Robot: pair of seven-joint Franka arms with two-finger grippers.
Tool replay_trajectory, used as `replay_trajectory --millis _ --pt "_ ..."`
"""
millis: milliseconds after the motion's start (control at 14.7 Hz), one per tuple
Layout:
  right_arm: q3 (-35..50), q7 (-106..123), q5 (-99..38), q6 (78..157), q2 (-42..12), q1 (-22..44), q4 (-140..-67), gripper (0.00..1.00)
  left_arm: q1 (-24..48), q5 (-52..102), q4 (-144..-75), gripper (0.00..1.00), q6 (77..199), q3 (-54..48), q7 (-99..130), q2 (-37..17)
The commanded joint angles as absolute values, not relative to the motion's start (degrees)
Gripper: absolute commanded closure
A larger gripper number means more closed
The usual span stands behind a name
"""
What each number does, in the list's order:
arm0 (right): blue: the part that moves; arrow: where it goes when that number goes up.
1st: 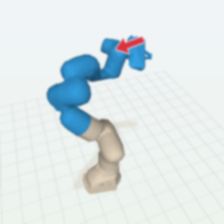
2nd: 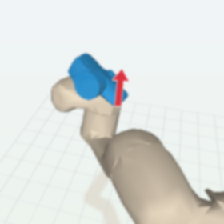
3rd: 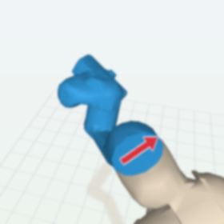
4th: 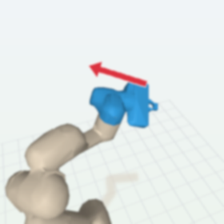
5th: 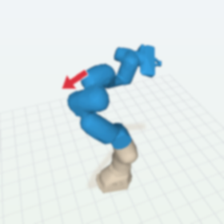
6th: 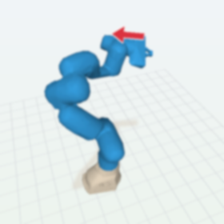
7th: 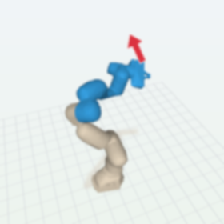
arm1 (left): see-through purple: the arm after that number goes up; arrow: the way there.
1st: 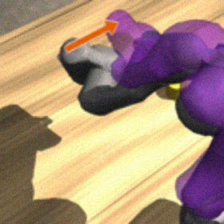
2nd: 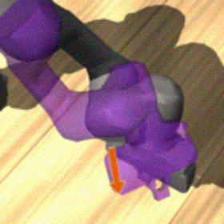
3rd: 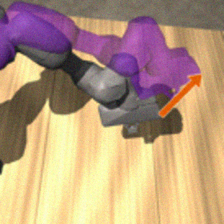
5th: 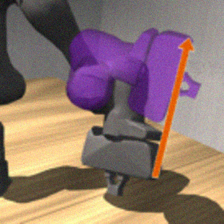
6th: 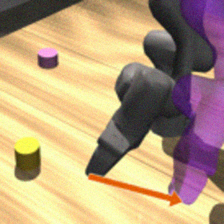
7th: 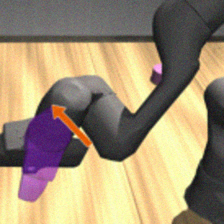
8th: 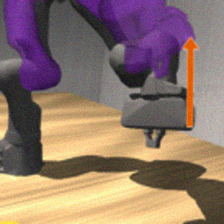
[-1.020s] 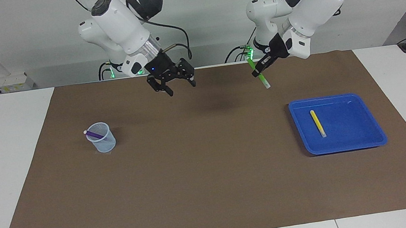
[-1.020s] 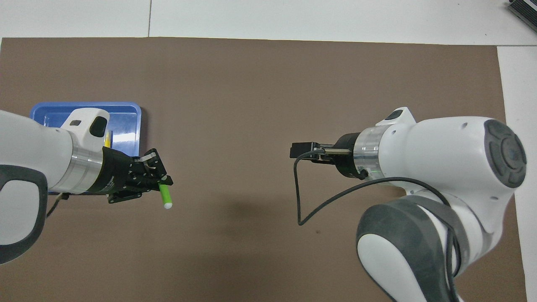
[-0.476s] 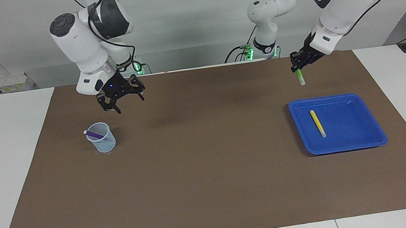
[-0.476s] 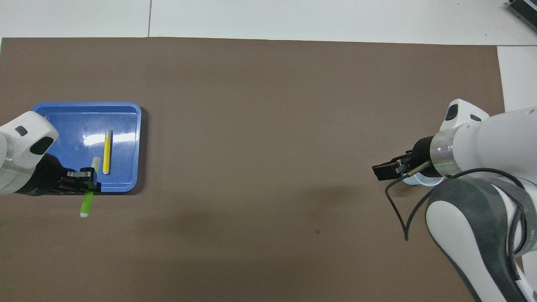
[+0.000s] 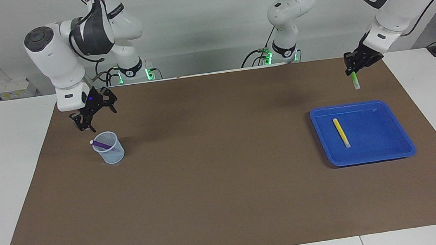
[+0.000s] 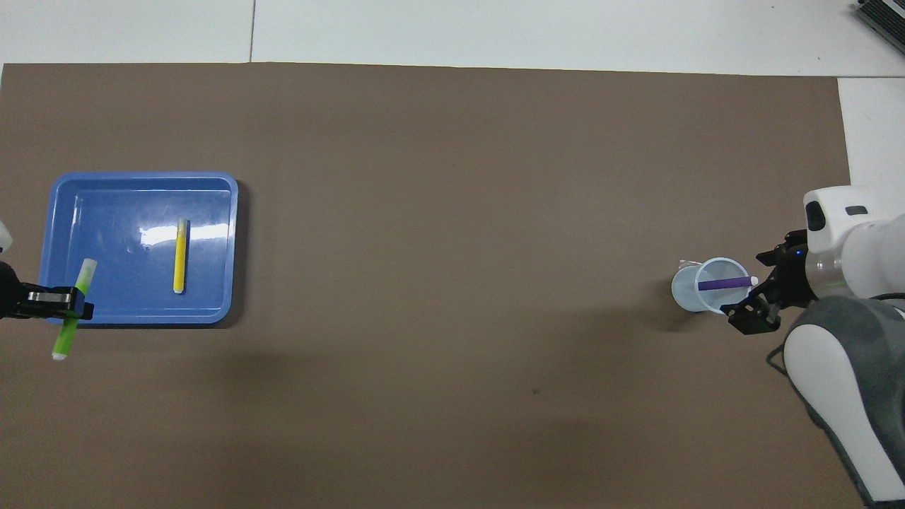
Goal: Right arm passes pens to left for tray arrangement
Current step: 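Place the green pen in the tray with the left gripper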
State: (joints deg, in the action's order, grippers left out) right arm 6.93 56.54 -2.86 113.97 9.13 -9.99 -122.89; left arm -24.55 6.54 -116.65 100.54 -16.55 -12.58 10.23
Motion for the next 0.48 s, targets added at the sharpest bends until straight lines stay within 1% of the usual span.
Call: replay_trajectory --millis 0,68,204,272,408 --pt "7.73 68.51 -1.76 118.72 9.67 -13.87 -126.91 0.06 -25.93 3.79 -117.86 1.0 106.59 -17.23 -14.32 6.26" --pt "7.73 72.3 -1.67 119.87 9.32 -14.67 -127.35 0.09 -25.93 1.78 -117.86 1.0 108.87 -17.23 -14.33 4.67" --pt "7.73 79.42 -1.76 123.21 8.0 -15.99 -128.49 0.1 -26.36 0.97 -117.86 1.0 113.18 -17.23 -14.33 1.42" --pt "7.73 80.76 -1.76 124.09 7.65 -16.0 -129.11 0.16 -26.8 0.44 -117.95 1.0 115.29 -17.23 -14.33 0.1" --pt "7.73 81.04 -1.67 124.72 6.95 -16.0 -129.72 0.32 -26.81 0.09 -117.86 1.0 117.94 -17.23 -14.24 -2.1"
